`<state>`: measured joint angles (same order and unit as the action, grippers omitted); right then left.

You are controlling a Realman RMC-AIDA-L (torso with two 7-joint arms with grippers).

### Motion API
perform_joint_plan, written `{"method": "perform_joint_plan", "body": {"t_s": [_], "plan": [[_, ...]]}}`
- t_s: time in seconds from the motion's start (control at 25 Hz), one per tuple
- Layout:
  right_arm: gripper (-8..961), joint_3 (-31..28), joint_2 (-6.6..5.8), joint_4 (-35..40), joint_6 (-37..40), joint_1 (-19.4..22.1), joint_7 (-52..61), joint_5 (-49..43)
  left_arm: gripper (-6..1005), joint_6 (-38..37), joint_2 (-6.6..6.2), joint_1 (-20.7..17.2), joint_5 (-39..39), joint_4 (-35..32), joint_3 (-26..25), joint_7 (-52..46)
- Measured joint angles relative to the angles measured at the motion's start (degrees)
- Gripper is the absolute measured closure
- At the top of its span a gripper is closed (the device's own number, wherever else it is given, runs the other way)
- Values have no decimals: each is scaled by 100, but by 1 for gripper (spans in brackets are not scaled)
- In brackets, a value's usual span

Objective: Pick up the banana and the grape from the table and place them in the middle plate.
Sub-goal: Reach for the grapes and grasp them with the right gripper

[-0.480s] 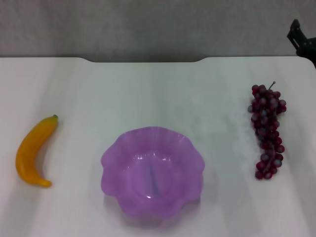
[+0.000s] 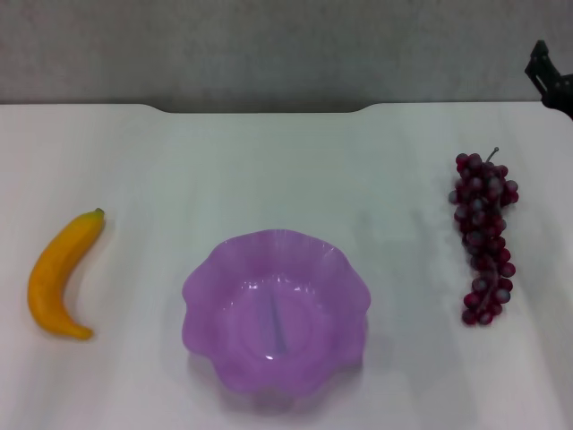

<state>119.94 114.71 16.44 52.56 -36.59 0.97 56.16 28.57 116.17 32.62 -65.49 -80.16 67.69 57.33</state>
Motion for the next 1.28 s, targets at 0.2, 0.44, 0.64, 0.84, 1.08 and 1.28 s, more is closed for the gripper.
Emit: {"method": "perform_joint_plan", "body": {"t_s": [0.2, 0.44, 0.64, 0.84, 1.08, 1.28], "plan": [[71, 5, -2, 7, 0, -14, 0, -6, 193, 955, 45, 196, 2639, -860, -272, -2904], [72, 5, -2, 9, 0, -28, 0, 3, 194, 699, 72, -123, 5121, -1523, 334, -5531], [72, 5, -1, 21, 0, -39, 0, 7, 197, -430, 77, -477, 6829, -1161, 1162, -7122], [71, 7, -1, 14, 0, -41, 0, 18, 196, -1965, 52, -941, 7051, -572, 1741, -7616], [70, -4, -1, 14, 0, -35, 0, 17, 196, -2685, 47, -1326, 6908, -244, 2096, -7768], [70, -1, 5, 16, 0, -43, 0, 8, 195, -2688, 27, -1251, 6809, 357, 2066, -7793]]}}
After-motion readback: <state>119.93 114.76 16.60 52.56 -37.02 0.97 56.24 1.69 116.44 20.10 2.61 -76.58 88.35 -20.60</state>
